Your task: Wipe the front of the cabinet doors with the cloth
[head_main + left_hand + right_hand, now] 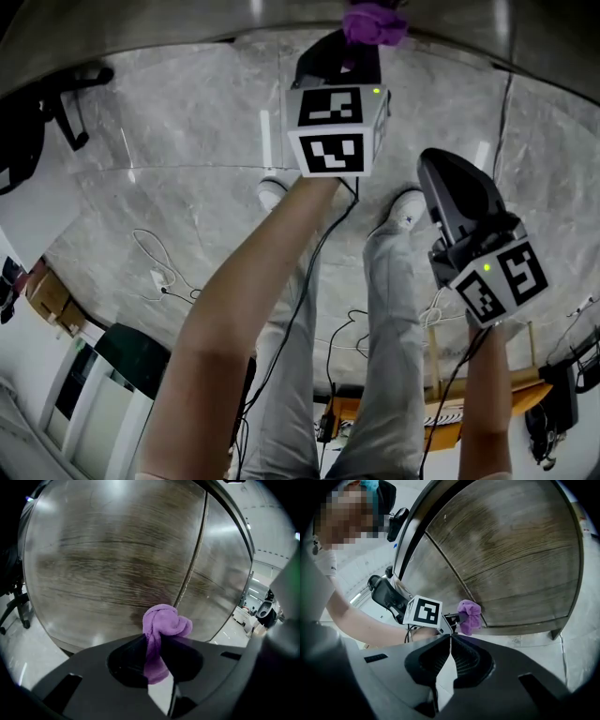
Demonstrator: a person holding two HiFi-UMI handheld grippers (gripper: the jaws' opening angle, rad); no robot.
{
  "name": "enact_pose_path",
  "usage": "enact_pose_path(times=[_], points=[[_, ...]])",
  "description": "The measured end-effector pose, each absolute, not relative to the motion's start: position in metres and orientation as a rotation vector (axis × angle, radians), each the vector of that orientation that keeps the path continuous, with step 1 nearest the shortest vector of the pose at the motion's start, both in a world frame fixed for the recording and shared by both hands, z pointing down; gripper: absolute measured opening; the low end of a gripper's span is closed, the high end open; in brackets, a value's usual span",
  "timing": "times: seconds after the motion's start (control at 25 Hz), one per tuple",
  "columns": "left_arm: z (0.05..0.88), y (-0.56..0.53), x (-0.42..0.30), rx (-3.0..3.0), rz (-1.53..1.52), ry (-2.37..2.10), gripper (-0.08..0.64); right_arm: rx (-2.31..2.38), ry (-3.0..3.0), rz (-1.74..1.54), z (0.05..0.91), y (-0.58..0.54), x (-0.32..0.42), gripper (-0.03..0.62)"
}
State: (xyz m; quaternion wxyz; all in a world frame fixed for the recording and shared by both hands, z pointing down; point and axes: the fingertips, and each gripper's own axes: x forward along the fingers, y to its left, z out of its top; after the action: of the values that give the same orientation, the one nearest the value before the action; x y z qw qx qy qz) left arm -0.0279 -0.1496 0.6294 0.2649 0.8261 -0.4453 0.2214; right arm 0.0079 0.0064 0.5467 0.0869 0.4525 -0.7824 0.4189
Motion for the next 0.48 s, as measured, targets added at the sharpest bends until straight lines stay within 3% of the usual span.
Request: enact_pose_path(times=[0.48], points=[[0.635,-0.170,-0.092,2.185,0.660,-1.211,0.077,1.308,-2.348,1.205,0.543,-0.016,-0.026,0.029]])
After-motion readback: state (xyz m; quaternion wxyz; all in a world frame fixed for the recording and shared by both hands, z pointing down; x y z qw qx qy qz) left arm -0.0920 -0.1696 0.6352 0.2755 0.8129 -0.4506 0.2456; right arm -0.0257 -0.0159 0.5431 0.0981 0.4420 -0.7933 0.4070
